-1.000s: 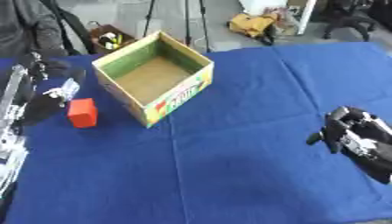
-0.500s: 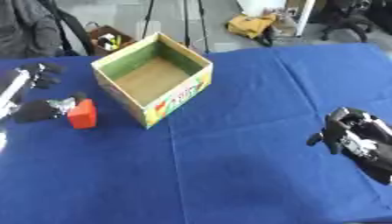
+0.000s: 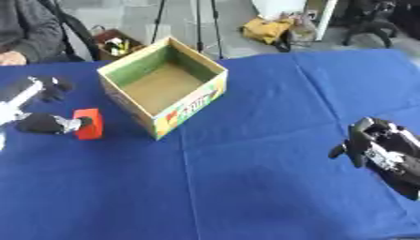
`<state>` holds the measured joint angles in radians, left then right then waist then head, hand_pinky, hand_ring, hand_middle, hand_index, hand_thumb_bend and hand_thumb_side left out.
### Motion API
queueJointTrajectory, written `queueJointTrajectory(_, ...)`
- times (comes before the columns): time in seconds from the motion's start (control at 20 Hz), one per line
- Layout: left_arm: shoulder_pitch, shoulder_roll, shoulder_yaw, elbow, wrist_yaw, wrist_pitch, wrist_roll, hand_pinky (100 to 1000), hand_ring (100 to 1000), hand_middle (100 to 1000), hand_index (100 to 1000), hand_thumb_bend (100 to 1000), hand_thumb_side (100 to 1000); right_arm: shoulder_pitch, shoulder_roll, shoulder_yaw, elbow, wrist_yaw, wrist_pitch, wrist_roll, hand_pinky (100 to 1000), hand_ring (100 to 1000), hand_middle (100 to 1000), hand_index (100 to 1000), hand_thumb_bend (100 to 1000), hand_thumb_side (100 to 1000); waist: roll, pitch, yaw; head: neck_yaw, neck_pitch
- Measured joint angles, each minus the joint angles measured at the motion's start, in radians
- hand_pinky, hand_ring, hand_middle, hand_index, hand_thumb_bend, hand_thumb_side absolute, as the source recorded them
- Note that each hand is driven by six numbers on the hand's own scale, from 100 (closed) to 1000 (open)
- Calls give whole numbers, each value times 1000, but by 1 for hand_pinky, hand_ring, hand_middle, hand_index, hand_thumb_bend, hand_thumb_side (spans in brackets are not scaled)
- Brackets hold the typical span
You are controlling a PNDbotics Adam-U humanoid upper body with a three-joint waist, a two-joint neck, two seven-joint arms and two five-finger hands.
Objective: Pick up objects on the table and place them in the box.
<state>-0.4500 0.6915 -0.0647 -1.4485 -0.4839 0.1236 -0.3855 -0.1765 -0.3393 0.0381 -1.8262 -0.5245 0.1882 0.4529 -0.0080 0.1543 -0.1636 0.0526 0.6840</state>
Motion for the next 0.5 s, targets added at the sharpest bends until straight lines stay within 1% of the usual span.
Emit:
queueJointTrajectory(0.25,-30,-21,2,18,-90,-18,-83,787,753,753,828,571,319,0,0,1,0,0,0,0,590,312,351,385,100,136,0,0,-1,0,0)
queueJointTrajectory(0.35,-42,-33,2,28,-129,-25,-98,789,758,759,829,564,319,0,0,2,0,0,0,0,590,312,351,385,100,137,0,0,-1,0,0)
queueJointTrajectory(0.4,-47,-40,2,33,-148,-28,-101,793,764,764,827,540,311,0,0,2,0,0,0,0,590,312,351,385,100,137,0,0,-1,1,0)
queueJointTrajectory(0.5,-56,-53,2,42,-185,-34,-98,795,767,767,828,535,310,0,0,3,0,0,0,0,590,312,351,385,100,137,0,0,-1,2,0)
